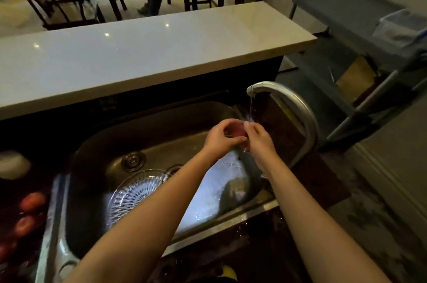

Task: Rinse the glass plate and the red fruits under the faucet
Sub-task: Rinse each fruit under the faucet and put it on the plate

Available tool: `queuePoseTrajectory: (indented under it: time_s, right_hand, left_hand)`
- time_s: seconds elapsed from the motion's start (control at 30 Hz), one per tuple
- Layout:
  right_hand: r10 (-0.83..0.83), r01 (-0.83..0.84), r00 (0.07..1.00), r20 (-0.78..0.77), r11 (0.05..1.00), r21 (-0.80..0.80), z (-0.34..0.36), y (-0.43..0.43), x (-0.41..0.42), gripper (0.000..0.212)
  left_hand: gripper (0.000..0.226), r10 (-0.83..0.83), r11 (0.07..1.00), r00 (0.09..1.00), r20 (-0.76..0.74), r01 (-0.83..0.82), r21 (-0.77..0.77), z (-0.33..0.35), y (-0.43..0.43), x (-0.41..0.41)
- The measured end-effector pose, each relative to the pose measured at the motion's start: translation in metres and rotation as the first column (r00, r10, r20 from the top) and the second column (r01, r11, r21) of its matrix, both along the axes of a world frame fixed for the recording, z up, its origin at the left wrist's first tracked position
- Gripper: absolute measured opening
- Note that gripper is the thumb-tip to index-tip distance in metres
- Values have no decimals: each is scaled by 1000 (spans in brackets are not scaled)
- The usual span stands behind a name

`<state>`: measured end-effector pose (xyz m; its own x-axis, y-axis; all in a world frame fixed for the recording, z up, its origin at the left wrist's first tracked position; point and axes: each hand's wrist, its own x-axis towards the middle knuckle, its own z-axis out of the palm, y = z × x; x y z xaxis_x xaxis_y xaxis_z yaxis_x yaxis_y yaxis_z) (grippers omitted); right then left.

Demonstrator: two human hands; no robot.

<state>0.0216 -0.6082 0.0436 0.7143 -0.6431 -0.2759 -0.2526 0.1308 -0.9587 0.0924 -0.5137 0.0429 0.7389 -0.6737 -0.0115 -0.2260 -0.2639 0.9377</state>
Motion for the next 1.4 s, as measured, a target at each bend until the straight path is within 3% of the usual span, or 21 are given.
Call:
queuePoseTrajectory:
  time_s: [0.1,0.2,0.27,0.4,0.53,0.63,0.73,0.9,1.0,1.1,1.17,1.3,1.4]
  right_hand:
    - [-33,33,998,-57,999,6,-3,-4,9,21]
    - [33,-43,995,-91,993,-112,-9,-2,8,14]
    - [21,-31,996,-81,991,-128,-9,-3,6,10]
    - [-26,25,999,-33,999,-47,-7,-9,6,23]
    - [29,-31,999,-14,992,-125,-10,-6,5,11]
    - [-67,67,998,-3,997,33,-6,-9,9,34]
    - [-45,45,999,-8,989,139,-1,-11,9,42]
    - [41,-59,991,129,988,140,-1,-7,7,35]
    - [-39,25,991,128,994,104,0,-1,9,35]
    - [-195,180,980,30,946,268,3,-9,15,35]
    - [-200,183,980,23,932,313,1,-14,17,34]
    - [-108,92,990,93,983,162,-3,-4,25,38]
    - [-107,95,992,66,982,160,-1,3,30,39]
  left_hand:
    - [43,32,999,999,-12,-32,-7,-5,-4,3]
    - [39,39,999,999,15,-39,1,-8,-7,3]
    - [39,34,999,999,36,-34,11,-9,-9,2]
    - [42,39,999,999,2,-39,-2,-7,-11,-1]
    - [39,58,998,997,55,-57,-34,-4,-12,-4]
    - [44,50,997,998,50,-47,-53,1,-15,-5]
    - [42,45,997,998,53,-42,-59,0,-15,-5]
    - [29,44,981,976,-213,-83,-176,5,-22,-8]
    - [30,51,995,994,-101,-59,-81,11,-33,-8]
    - [33,-49,999,989,140,48,15,12,-37,-7]
    - [34,-86,996,977,194,85,11,10,-37,-5]
    - [14,114,984,989,-99,-127,-129,17,-37,-1]
    - [16,180,973,977,-113,-194,-127,19,-39,1]
